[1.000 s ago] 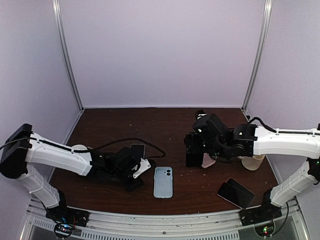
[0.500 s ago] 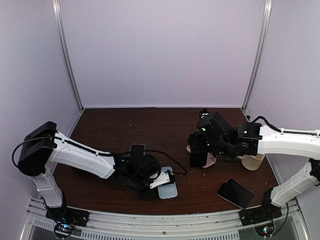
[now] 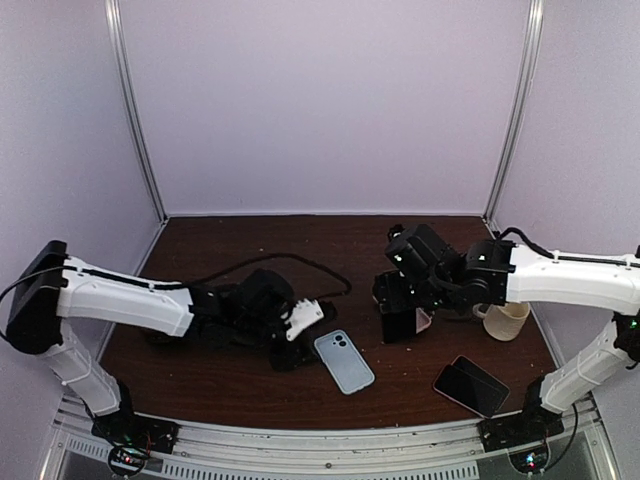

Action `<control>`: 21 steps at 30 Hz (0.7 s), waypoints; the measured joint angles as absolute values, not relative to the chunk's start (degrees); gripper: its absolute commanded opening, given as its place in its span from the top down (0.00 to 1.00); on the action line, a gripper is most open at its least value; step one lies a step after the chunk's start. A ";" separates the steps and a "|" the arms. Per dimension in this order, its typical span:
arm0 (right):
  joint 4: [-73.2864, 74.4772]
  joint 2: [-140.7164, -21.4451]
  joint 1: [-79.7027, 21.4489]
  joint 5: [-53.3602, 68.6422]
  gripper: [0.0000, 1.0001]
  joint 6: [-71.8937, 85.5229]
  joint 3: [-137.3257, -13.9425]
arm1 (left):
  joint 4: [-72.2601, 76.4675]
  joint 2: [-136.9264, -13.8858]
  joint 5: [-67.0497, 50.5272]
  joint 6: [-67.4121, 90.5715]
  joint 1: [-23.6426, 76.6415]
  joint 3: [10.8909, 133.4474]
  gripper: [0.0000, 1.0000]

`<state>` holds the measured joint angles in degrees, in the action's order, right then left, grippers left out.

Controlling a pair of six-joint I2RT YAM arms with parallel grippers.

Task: Put the phone into the phone case
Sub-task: Place the phone on the phone case.

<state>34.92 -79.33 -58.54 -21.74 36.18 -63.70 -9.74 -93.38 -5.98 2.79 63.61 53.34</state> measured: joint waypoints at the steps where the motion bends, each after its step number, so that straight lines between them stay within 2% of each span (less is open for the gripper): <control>1: 34.96 -80.73 -58.85 -21.19 0.75 35.97 -64.49 | -9.72 -90.06 -4.93 4.38 61.82 52.01 0.37; 4: 34.83 -86.02 -60.75 -19.03 0.76 35.59 -67.24 | -10.59 -80.36 0.54 8.97 56.82 49.60 0.19; 8: 34.22 -93.60 -64.03 -15.90 0.78 35.53 -71.42 | -11.11 -71.07 7.35 14.46 54.13 46.48 0.07; 14: 33.82 -100.92 -67.26 -13.91 0.79 36.25 -75.96 | -12.86 -64.27 13.96 19.31 53.93 40.10 0.04; 21: 33.61 -102.37 -67.64 -13.67 0.80 36.36 -76.27 | -14.41 -63.68 16.91 20.71 53.71 38.98 0.04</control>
<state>33.61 -102.37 -67.64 -13.67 36.36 -76.27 -14.41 -63.68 16.91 20.71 53.71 38.98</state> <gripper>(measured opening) 0.744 0.961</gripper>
